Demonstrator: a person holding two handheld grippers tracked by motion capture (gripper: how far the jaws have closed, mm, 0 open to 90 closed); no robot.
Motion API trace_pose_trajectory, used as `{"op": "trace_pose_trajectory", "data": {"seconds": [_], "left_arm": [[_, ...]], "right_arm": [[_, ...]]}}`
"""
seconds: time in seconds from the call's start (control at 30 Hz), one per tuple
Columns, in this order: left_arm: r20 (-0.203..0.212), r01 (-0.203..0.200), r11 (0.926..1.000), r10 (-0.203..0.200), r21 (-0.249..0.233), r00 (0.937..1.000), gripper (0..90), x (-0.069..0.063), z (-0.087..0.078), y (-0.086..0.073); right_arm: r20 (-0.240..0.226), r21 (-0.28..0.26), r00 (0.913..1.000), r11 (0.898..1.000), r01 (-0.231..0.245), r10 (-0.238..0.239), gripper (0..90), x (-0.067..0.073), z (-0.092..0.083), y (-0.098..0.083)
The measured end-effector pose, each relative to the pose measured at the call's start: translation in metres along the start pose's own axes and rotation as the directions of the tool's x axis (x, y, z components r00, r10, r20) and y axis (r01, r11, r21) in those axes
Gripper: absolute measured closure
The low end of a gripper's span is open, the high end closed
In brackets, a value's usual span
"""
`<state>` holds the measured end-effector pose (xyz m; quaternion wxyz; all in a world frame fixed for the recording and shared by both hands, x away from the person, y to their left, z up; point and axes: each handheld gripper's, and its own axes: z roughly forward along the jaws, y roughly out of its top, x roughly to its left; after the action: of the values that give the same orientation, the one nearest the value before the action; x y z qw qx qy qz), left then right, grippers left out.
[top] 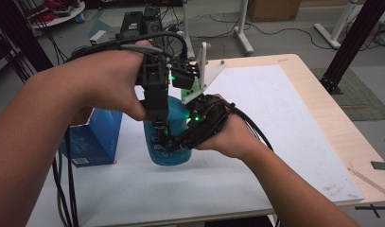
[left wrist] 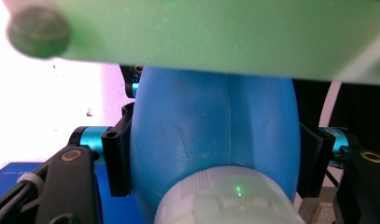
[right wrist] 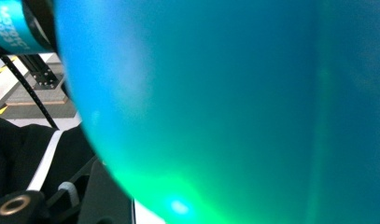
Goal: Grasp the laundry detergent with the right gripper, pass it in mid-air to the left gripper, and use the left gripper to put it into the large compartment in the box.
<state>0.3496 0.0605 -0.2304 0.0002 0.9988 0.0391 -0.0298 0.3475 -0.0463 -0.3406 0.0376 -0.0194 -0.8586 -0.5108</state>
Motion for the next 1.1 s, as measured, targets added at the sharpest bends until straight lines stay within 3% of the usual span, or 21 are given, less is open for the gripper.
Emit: {"op": "trace_pose_trajectory", "data": {"seconds": [0.17,0.73,0.87,1.0,1.03,1.1], "left_arm": [[-0.002,0.005,1.0,-0.005,0.003,1.0,37.9,0.001,0.001,0.0],[-0.01,0.019,0.9997,-0.019,0.015,0.9998,38.9,-0.003,-0.004,-0.001],[-0.014,0.013,0.9997,-0.012,0.022,0.9998,38.9,-0.005,-0.007,-0.001],[-0.02,0.01,0.9996,-0.01,0.026,0.9997,38.9,-0.005,-0.009,-0.002],[-0.023,0.01,0.9996,-0.009,0.026,0.9997,38.9,-0.006,-0.01,-0.002],[-0.022,0.008,0.9996,-0.008,0.026,0.9997,38.8,-0.006,-0.011,-0.003]], "right_arm": [[-0.005,-0.001,1.0,1.0,0.004,-0.004,46.5,0.0,0.001,0.0],[-0.017,-0.018,0.9998,1.0,0.005,-0.006,44.8,0.001,0.002,0.002],[-0.033,-0.043,0.9993,0.999,-0.022,0.02,31.7,0.0,-0.001,0.002],[-0.031,-0.043,0.9994,0.999,-0.02,0.019,30.9,0.001,-0.005,0.001],[-0.017,-0.051,0.9994,0.998,-0.03,0.029,23.8,0.002,-0.013,-0.002],[-0.004,-0.057,0.9996,0.998,-0.027,0.027,22.3,0.002,-0.019,-0.004]]}}
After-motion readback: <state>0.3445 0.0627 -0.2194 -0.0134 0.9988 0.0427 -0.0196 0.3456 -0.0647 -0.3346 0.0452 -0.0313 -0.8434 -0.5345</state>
